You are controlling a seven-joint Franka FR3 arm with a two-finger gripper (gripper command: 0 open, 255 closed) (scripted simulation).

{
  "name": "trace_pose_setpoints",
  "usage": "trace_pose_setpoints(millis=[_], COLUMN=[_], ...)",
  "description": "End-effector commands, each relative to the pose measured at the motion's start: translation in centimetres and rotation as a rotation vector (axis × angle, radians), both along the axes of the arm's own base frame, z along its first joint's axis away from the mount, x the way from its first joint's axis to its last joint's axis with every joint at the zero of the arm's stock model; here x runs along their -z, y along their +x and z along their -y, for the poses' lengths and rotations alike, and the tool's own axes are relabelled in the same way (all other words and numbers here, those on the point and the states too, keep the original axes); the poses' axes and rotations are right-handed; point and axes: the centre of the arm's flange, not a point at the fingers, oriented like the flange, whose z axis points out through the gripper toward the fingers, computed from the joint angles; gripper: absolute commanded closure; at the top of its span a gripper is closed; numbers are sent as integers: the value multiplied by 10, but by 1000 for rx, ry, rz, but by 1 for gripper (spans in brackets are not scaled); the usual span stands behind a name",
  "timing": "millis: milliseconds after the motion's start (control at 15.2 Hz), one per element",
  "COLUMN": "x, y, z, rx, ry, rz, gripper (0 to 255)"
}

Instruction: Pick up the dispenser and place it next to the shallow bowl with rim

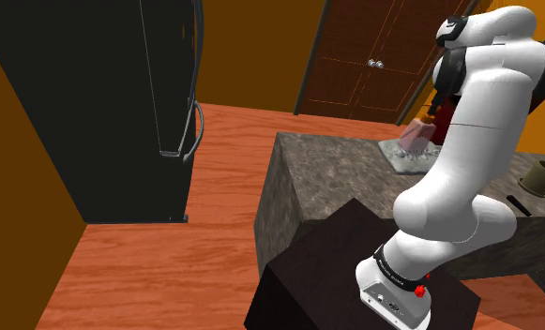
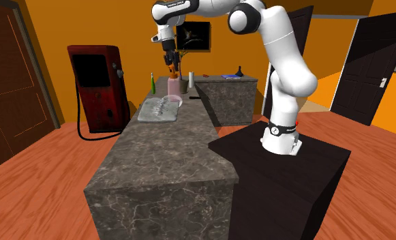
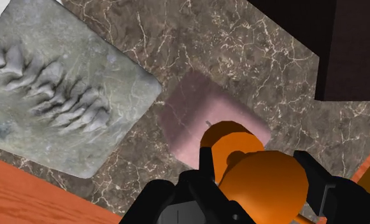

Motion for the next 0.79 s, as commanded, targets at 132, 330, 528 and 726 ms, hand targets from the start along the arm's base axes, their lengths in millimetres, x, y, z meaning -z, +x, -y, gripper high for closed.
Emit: trace_pose_setpoints(millis=[132, 330, 528, 726], x=[2, 2, 2, 2], y=[-48, -82, -117, -152], z=[24, 43, 62, 81], rx=[-1, -1, -1, -1], ry=[1, 1, 1, 1], rz=[0, 0, 0, 0], gripper=[255, 255, 255, 255])
